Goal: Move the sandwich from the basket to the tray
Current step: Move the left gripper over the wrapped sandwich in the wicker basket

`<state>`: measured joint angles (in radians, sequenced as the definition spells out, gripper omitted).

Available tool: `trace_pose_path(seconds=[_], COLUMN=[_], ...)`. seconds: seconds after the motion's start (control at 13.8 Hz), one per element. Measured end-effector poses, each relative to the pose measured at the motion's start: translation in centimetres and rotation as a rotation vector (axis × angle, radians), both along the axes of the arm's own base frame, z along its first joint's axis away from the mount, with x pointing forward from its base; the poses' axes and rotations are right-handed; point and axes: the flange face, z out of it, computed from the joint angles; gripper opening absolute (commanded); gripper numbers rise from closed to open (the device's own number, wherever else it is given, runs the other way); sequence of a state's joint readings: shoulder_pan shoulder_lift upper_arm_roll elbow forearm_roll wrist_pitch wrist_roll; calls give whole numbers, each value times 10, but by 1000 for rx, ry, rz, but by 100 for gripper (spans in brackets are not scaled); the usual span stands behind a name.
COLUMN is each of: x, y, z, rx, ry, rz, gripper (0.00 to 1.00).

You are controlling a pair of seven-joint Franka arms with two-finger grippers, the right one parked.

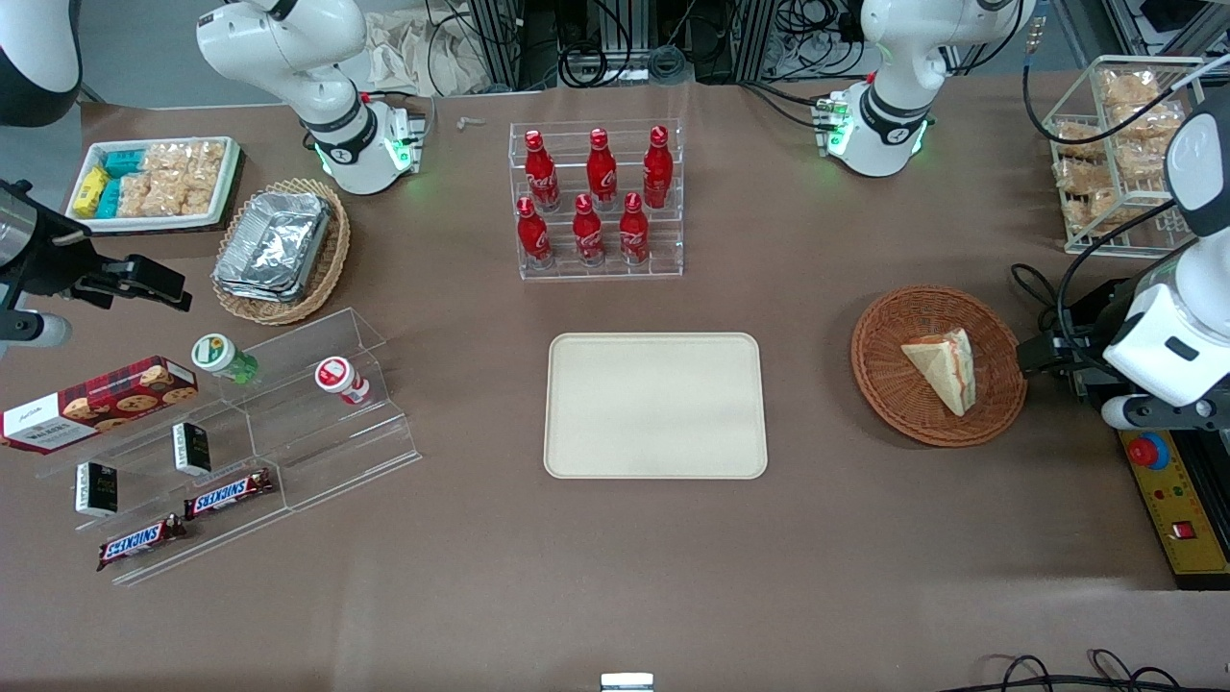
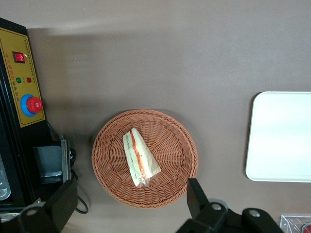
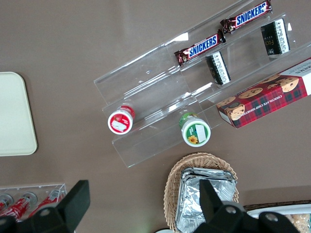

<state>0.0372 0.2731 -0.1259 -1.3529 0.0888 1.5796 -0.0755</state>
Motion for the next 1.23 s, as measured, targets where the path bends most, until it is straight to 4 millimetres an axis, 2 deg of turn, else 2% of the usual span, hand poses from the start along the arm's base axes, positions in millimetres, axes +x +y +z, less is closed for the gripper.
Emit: trace_pose_path(seconds=[0.43, 0.72, 0.94, 1.23], x=[0, -8, -30, -69], y=[0, -1, -4, -1], z=[-1, -21, -41, -83], rx=[0, 7, 17, 37], ry=[0, 40, 30, 83], rz=[0, 5, 24, 58], gripper=[100, 100, 100, 100])
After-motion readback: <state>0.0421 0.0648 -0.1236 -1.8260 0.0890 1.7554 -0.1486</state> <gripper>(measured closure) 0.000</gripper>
